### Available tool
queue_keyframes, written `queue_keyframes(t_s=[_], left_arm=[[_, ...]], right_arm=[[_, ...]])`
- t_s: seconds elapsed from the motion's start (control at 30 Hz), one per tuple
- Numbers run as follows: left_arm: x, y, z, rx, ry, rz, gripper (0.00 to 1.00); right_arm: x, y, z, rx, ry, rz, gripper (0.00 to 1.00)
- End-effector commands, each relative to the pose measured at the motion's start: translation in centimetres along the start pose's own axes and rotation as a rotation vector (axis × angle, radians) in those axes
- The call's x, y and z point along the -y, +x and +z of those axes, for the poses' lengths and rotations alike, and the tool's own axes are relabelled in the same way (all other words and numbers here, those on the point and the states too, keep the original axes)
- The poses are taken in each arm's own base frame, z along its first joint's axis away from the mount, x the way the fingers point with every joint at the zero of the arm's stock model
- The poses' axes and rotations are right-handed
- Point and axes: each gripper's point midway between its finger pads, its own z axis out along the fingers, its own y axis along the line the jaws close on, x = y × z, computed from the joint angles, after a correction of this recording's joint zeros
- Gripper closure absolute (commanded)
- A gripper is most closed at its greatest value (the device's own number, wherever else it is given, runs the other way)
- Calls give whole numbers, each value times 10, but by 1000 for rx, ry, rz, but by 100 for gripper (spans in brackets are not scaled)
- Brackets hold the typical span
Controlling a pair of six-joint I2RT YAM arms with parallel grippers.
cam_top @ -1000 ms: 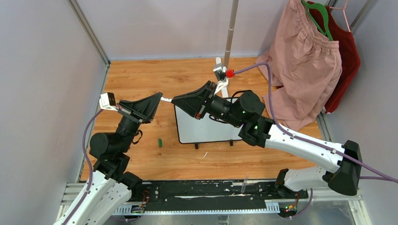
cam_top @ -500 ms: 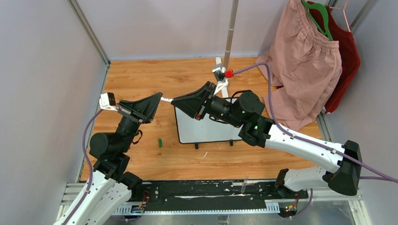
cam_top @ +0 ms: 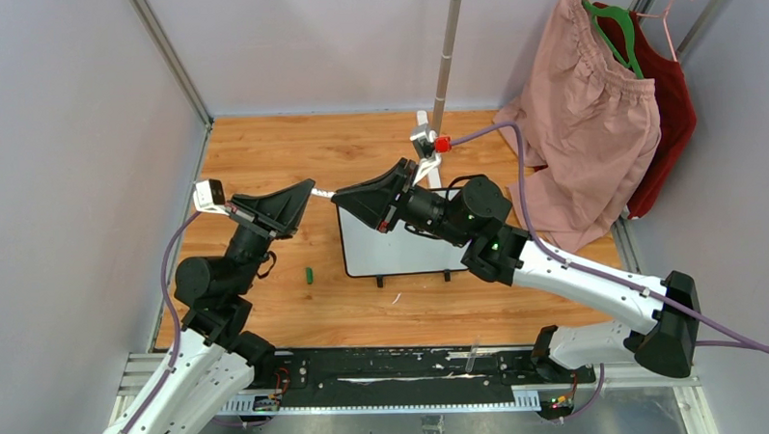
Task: Write a sentence on the whiteboard
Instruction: Adjust the whiteboard marker.
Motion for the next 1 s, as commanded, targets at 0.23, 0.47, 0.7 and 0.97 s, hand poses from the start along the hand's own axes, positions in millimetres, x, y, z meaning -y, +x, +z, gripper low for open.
queue_keyframes(t_s=[0.23, 0.47, 0.7, 0.97], left_arm=[[-4, 2, -2, 0, -3, -5, 100], [-1, -1, -2, 13, 3, -17, 100], [1, -4, -3, 28, 7, -20, 100], [4, -6, -2, 38, 12, -17, 100]], right_arm=[[-18, -29, -3, 95, -50, -43, 77], [-17, -29, -1, 100, -50, -39, 68], [-20, -25, 2, 81, -65, -30, 71], [-21, -22, 3, 64, -72, -24, 71]])
